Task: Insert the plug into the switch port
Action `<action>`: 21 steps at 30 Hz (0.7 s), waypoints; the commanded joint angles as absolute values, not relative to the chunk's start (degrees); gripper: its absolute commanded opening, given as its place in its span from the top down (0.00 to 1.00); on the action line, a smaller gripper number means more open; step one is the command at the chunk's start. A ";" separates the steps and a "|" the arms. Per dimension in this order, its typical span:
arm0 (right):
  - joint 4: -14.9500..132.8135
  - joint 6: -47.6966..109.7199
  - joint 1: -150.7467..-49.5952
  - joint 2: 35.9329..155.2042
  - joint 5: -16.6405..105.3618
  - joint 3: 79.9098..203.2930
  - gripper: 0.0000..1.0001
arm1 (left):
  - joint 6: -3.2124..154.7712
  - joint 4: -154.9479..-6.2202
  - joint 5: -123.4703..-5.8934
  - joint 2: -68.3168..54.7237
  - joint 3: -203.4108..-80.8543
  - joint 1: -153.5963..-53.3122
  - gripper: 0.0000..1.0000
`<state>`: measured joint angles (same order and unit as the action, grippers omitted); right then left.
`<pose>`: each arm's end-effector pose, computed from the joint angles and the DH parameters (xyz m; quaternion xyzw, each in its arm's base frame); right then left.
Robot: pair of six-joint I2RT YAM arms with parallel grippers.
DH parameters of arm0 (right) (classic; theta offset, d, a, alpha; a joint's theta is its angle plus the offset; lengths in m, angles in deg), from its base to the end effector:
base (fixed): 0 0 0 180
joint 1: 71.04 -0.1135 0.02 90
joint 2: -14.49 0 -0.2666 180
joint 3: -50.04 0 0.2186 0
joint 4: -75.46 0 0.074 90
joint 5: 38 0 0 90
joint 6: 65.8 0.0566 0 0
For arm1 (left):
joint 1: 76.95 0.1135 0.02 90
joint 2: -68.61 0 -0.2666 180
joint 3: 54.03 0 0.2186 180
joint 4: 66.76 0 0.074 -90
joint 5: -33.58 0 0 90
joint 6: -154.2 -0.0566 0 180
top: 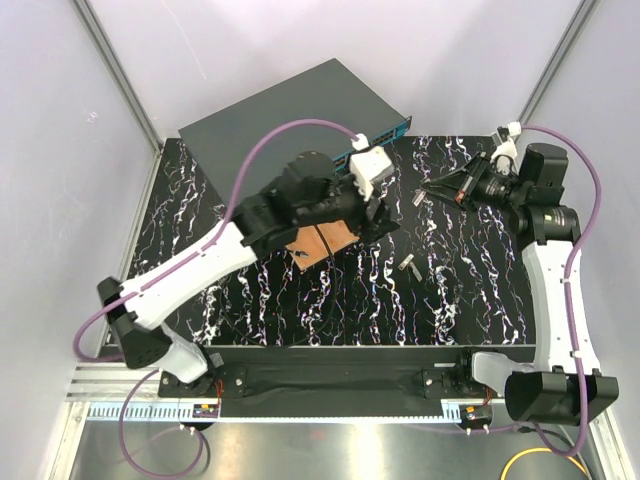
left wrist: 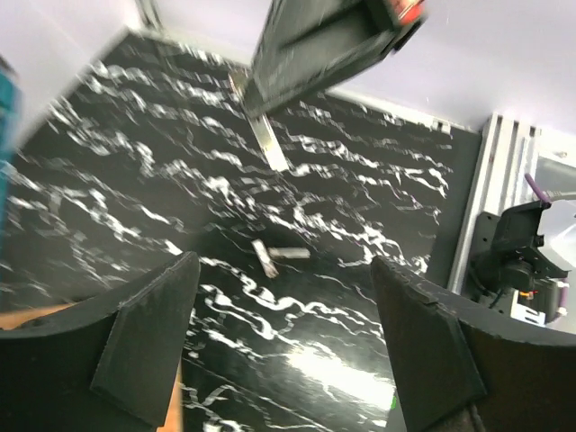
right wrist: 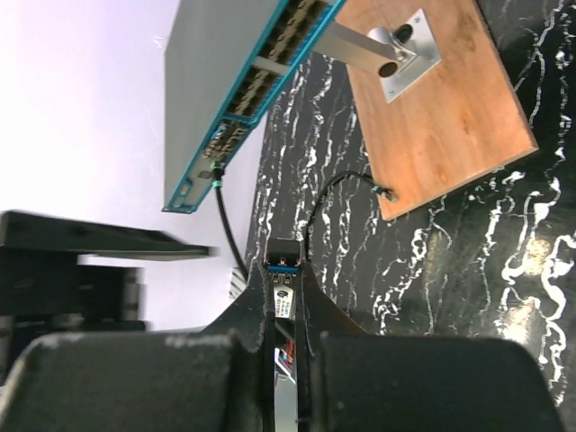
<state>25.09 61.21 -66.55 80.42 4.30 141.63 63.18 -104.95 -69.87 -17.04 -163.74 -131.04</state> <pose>0.2128 0.0253 0.4047 0.0689 0.7974 0.4650 0.3783 0.1797 -0.2706 0.4370 0.4262 0.6611 -0.3554 0.5050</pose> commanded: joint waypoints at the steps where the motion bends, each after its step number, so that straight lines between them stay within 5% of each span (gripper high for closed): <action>1: 28.85 64.89 -66.74 78.21 2.43 140.33 1.00 | 67.37 -101.15 -65.13 -17.87 -166.38 -132.93 0.19; 13: 31.05 66.65 -68.23 74.52 2.96 136.19 1.00 | 69.64 -101.76 -64.41 -24.02 -170.24 -135.49 0.25; 21: 30.96 65.60 -70.08 73.11 3.05 136.02 1.00 | 71.67 -102.64 -64.77 -27.63 -174.29 -135.40 0.47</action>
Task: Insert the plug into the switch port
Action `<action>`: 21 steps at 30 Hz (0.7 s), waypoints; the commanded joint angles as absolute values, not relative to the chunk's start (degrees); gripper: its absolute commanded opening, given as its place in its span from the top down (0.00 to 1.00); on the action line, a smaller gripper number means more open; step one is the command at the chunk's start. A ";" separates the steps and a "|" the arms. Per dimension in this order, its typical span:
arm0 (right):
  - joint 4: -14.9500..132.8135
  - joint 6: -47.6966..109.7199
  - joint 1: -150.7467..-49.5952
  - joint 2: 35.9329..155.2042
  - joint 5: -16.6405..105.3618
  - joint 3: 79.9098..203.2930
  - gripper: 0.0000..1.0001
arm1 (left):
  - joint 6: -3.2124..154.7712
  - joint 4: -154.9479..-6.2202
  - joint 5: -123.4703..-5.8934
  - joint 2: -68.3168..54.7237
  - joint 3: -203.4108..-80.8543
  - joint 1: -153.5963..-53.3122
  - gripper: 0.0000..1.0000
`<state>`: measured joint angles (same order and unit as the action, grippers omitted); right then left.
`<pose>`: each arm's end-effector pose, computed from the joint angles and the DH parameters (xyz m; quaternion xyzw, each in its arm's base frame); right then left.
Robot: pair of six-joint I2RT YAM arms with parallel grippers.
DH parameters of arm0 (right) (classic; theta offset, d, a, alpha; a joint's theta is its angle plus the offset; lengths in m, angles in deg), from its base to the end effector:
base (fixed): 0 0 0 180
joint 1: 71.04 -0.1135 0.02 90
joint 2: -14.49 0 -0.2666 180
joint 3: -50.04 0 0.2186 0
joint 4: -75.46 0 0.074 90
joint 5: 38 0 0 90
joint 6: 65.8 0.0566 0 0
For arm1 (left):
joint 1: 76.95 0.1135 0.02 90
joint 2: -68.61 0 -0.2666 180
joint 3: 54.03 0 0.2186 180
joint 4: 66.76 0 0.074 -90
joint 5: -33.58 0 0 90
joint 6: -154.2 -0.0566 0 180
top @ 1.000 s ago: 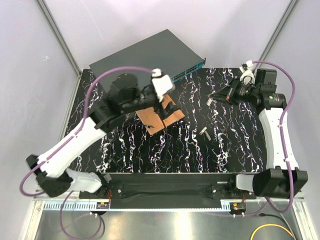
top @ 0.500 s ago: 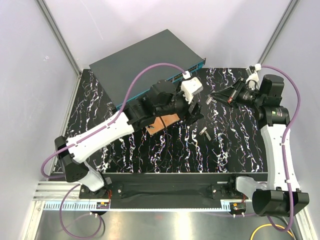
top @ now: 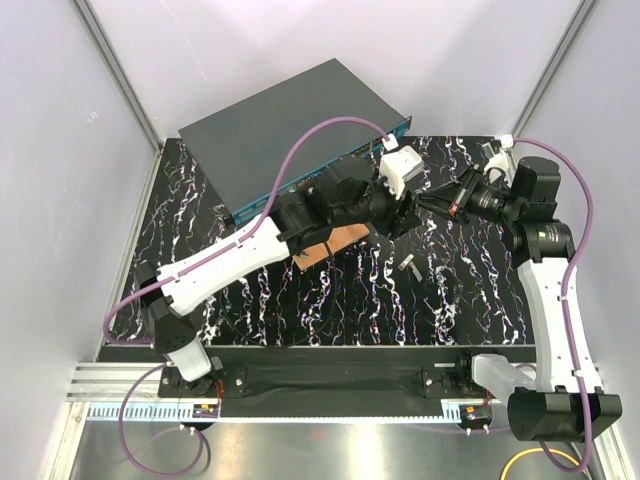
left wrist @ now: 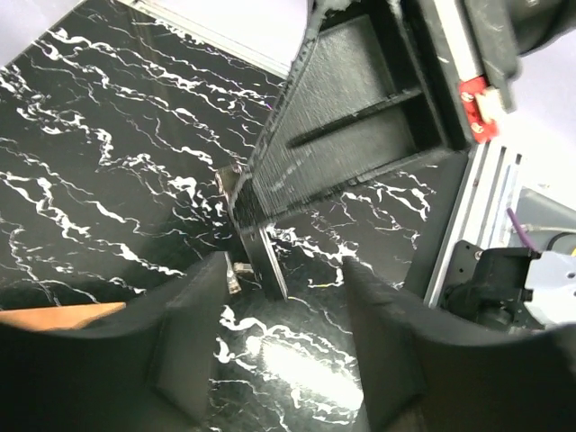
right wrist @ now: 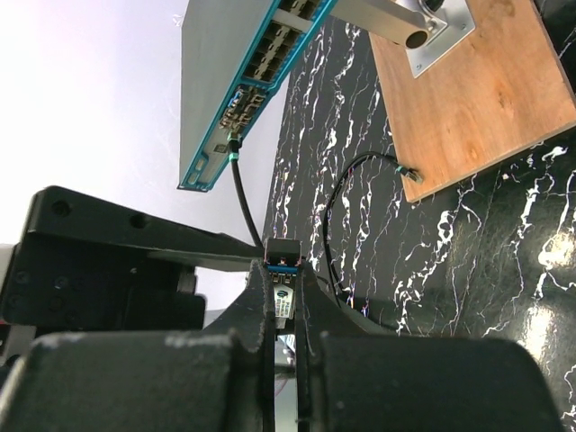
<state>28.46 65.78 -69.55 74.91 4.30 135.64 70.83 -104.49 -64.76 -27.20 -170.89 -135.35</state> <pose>0.1913 0.0369 0.3967 0.0672 0.7878 0.4903 0.3668 0.1898 -0.3242 0.4199 0.3883 0.7008 -0.3693 0.4708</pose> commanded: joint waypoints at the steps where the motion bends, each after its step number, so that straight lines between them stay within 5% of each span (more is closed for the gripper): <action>1: 30.96 65.59 -70.08 73.11 2.96 136.02 1.00 | 71.41 -102.73 -64.51 -27.80 -174.81 -135.40 0.51; 9: 30.87 65.59 -70.08 72.67 2.17 135.75 1.00 | 71.58 -104.31 -63.80 -27.55 -173.68 -134.79 0.75; 11: 31.05 65.51 -70.08 72.76 1.56 135.75 0.88 | 72.19 -104.31 -63.98 -27.28 -173.59 -134.17 0.93; 12: 31.14 65.24 -70.08 72.67 1.38 135.75 0.72 | 72.37 -104.22 -64.41 -26.76 -173.33 -133.91 0.99; 15: 29.31 61.05 -70.08 72.85 1.55 136.28 0.43 | 74.13 -104.40 -68.97 -25.88 -172.36 -132.42 1.00; 21: 17.28 38.24 -70.08 75.39 -0.10 145.75 0.33 | 82.20 -101.86 -89.00 -21.49 -167.71 -127.32 1.00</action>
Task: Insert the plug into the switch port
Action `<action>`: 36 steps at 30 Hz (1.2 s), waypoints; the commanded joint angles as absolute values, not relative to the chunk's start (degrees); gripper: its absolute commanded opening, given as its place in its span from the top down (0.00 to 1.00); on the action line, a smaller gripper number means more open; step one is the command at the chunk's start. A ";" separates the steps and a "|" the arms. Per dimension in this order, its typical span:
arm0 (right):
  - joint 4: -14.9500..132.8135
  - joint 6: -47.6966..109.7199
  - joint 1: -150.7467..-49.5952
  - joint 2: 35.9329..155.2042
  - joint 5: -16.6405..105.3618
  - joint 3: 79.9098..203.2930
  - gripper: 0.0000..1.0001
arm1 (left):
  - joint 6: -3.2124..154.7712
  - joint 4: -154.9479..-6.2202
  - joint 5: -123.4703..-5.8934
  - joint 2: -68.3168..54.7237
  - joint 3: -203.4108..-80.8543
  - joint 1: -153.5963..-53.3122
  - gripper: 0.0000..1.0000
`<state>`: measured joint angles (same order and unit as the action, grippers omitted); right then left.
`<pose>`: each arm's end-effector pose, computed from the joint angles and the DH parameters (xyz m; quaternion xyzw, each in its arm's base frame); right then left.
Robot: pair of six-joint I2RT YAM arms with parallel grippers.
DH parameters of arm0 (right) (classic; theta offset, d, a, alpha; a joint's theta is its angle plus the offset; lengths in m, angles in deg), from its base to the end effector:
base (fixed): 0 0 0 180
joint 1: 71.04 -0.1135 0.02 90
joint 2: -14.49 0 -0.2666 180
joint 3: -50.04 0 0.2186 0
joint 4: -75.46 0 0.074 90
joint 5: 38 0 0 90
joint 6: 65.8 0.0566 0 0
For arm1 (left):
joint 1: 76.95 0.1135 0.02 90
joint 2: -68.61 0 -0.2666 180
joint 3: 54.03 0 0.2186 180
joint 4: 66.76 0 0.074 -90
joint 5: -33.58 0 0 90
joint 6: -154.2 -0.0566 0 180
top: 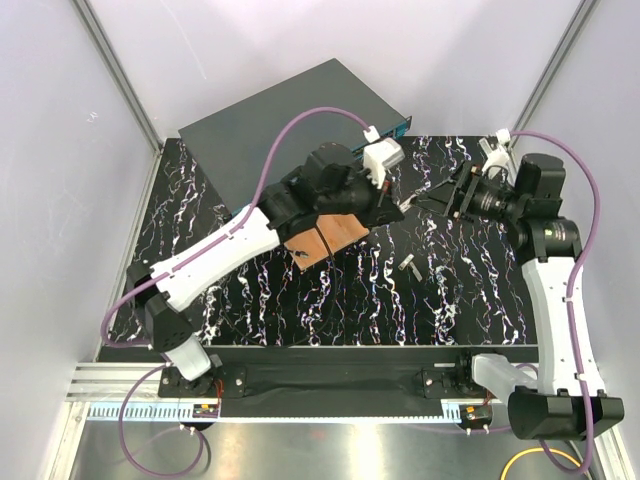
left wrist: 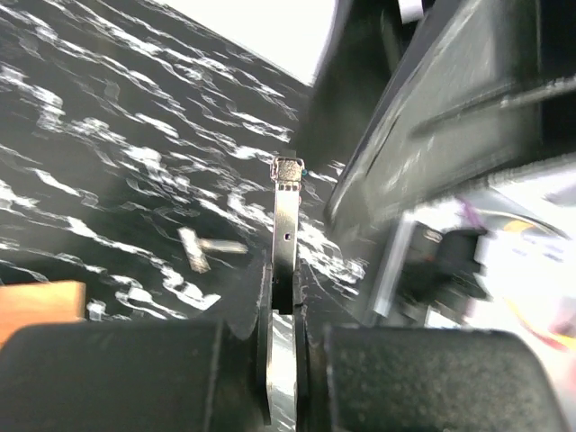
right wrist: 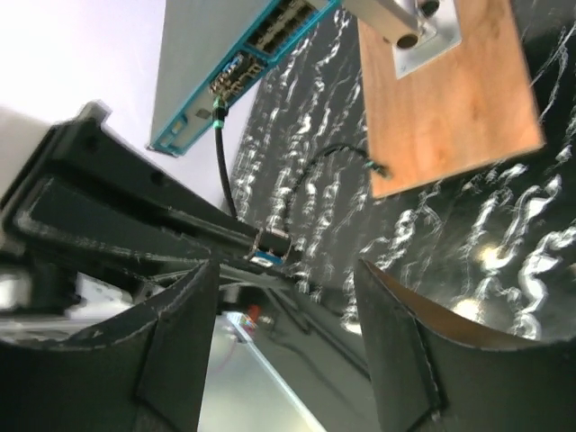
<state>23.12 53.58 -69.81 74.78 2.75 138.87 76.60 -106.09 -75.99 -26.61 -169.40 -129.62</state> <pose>0.1823 0.0390 0.4047 -0.0185 0.7946 0.4593 0.3966 0.2091 -0.3055 0.4125 0.3689 0.7202 -0.4239 0.4069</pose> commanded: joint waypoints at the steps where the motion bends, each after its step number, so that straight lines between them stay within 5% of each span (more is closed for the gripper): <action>1: 15.95 34.95 -70.08 75.66 -0.73 146.90 0.33 | 83.52 -101.24 -93.29 -20.96 -166.22 -126.45 1.00; 11: 1.88 -9.04 -70.16 72.77 -11.45 152.02 0.24 | 100.31 -94.38 -110.03 -15.33 -155.06 -124.33 1.00; 23: -26.40 -72.60 -74.82 68.01 -15.68 147.62 0.43 | 111.48 -84.80 -113.64 -16.03 -146.25 -124.50 1.00; 36: -33.89 -87.85 -79.83 72.58 -9.62 147.97 0.47 | 110.78 -86.64 -116.54 -19.45 -147.57 -127.32 1.00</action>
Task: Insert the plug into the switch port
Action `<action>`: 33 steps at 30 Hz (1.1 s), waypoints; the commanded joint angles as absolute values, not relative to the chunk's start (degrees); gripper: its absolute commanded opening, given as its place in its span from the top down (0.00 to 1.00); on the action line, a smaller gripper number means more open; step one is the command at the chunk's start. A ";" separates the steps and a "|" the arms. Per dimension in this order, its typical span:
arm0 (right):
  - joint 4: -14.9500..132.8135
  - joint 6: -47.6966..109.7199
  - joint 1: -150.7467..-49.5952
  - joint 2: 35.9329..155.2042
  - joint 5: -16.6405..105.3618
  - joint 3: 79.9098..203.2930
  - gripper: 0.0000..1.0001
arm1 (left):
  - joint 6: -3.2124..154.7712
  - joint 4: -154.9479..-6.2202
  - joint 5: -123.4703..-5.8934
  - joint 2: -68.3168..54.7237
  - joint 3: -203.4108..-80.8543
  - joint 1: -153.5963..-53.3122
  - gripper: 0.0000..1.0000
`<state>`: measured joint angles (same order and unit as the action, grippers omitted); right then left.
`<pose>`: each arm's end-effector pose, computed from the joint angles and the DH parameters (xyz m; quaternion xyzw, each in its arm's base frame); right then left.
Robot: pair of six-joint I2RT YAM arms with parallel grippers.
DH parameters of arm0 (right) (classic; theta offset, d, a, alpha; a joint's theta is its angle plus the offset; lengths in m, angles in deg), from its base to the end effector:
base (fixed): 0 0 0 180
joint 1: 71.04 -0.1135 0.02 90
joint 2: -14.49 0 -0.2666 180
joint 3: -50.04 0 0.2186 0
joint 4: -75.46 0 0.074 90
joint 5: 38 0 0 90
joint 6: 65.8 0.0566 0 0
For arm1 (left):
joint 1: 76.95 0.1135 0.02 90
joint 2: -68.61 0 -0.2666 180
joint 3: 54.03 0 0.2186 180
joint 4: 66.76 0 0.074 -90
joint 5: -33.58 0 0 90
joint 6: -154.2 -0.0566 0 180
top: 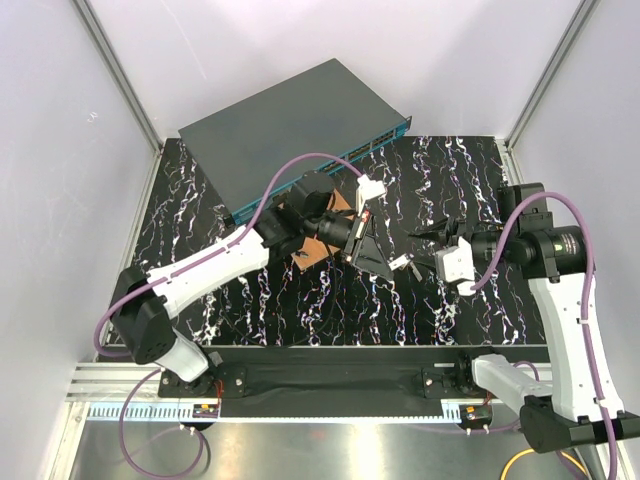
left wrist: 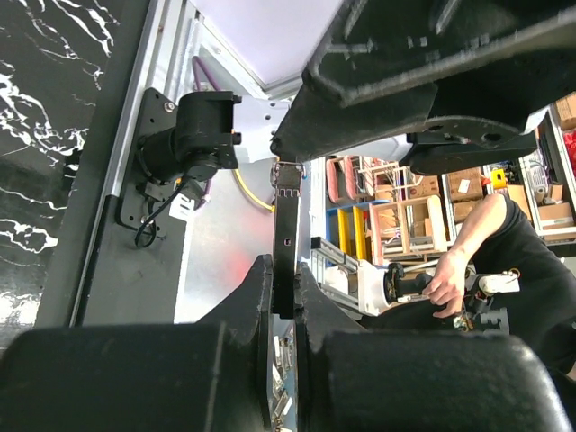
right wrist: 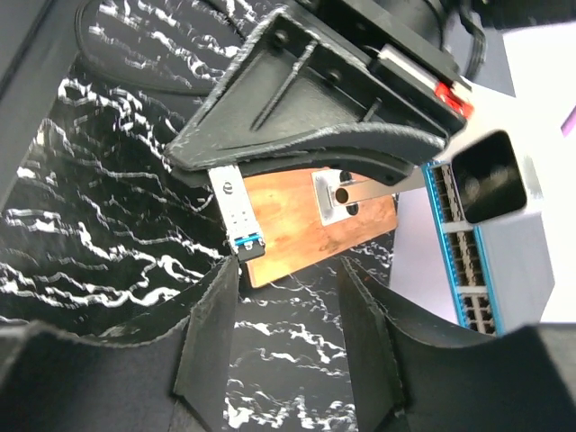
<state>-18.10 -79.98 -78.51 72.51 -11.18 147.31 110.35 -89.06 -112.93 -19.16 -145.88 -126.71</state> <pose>0.0987 0.0639 0.3971 -0.7610 0.3227 0.1363 0.5461 0.1756 -0.2806 0.3625 0.2999 0.7045 -0.6403 0.0610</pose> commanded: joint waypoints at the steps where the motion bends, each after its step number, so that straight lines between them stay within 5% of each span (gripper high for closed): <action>1: -33.90 -87.52 -80.36 72.32 -8.83 147.62 0.47 | 110.61 -86.82 -116.45 -19.54 -147.74 -127.32 1.00; 19: -33.64 -83.21 -87.74 72.58 0.05 143.84 0.57 | 109.38 -88.58 -115.92 -22.36 -150.73 -127.23 1.00; 26: -33.37 -82.33 -87.83 72.67 0.32 144.63 0.72 | 109.64 -88.40 -115.92 -22.80 -150.82 -127.23 1.00; 30: -33.37 -82.68 -87.83 72.67 0.32 144.98 0.90 | 109.29 -88.31 -115.22 -22.53 -150.73 -127.32 1.00; 31: -33.29 -82.68 -87.83 72.58 0.15 144.98 1.00 | 109.11 -88.40 -115.13 -22.53 -150.73 -127.32 0.93; 33: -32.94 -82.51 -87.74 72.41 -0.12 144.89 1.00 | 108.07 -88.05 -115.22 -22.36 -150.82 -127.23 0.70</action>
